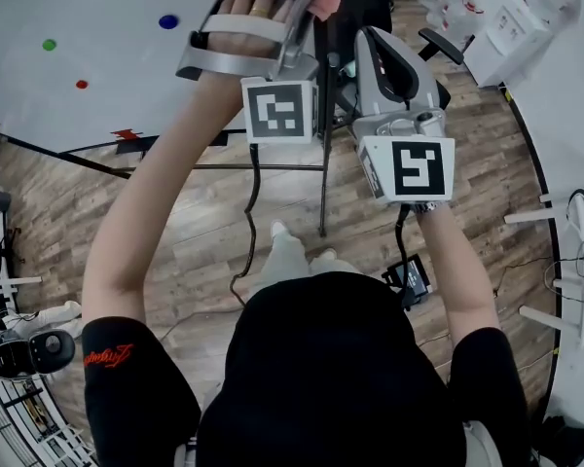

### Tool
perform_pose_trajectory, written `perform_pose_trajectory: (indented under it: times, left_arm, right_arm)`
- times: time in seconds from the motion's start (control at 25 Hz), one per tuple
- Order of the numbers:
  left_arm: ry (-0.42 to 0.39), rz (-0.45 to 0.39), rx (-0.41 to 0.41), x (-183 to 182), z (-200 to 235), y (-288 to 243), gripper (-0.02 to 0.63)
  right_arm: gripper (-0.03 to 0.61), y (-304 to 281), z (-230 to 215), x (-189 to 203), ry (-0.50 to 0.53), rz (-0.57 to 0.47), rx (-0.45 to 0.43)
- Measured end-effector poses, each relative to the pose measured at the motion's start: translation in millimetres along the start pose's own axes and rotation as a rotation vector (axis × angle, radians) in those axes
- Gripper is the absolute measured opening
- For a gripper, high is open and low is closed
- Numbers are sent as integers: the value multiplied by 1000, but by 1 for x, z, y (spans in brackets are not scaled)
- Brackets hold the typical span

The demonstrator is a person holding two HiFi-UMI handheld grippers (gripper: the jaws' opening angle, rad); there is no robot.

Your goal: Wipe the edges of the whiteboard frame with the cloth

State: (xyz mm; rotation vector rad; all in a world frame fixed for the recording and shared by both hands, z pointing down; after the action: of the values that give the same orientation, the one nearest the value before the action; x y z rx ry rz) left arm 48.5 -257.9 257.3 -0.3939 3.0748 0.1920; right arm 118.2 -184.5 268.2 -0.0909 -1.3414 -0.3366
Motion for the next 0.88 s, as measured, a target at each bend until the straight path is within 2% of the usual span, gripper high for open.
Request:
perform_pose_trajectory:
  times: [0.88]
  left_arm:
    - [-12,-2,65,-3,-43,7,43]
  right_arm:
    - [2,-3,-3,15,-19,22,-20]
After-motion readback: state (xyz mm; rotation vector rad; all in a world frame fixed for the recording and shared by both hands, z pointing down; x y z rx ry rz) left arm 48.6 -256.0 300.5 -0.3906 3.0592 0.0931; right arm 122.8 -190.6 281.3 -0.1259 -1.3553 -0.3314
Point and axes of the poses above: the fingertips, and each gripper's own axes: y backward along the fingers, z to its left, x out of its underside, the point moved 5 cm from there along y, backward along the fingers, and after that the axes turned 13 degrees about z, right-handed, at the moved point
